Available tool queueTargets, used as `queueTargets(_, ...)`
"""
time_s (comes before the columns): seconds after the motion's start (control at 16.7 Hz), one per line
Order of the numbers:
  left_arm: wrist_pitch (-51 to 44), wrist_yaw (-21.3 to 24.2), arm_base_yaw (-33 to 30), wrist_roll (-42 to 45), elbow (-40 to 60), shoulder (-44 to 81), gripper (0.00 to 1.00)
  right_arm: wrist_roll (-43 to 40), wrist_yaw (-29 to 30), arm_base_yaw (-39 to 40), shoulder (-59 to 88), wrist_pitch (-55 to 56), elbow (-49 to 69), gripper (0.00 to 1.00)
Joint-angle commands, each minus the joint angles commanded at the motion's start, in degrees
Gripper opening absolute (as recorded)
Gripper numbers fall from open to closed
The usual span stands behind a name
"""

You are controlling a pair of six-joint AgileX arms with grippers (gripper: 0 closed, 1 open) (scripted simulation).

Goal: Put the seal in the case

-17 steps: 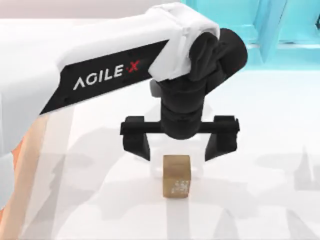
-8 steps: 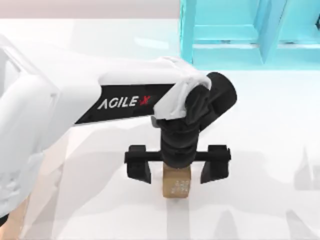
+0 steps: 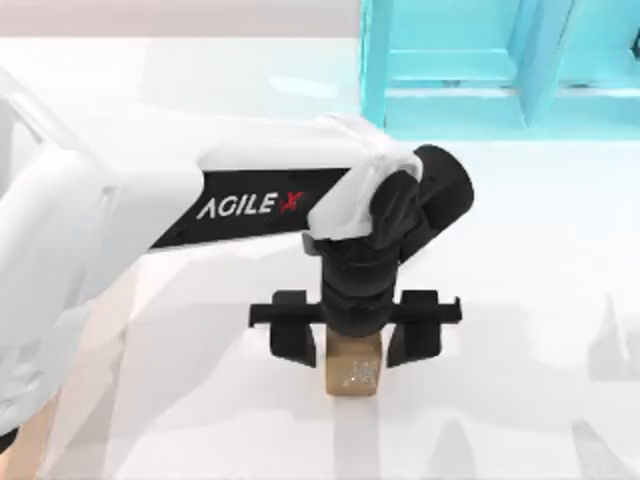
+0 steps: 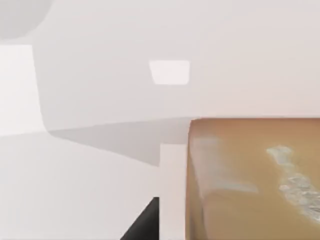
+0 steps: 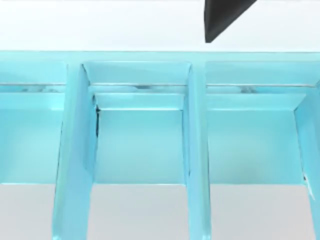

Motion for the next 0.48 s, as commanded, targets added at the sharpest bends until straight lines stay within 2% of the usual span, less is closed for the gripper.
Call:
queueTargets(0.42,0.0,0.0,0.0,0.0,0.0,0.0,0.02,0.0,0.0,0.0,0.0,0.0,0.0,1.00)
queueTargets(0.48,0.0,0.0,0.0,0.0,0.0,0.0,0.00,0.0,0.0,0.0,0.0,0.0,0.0,1.00)
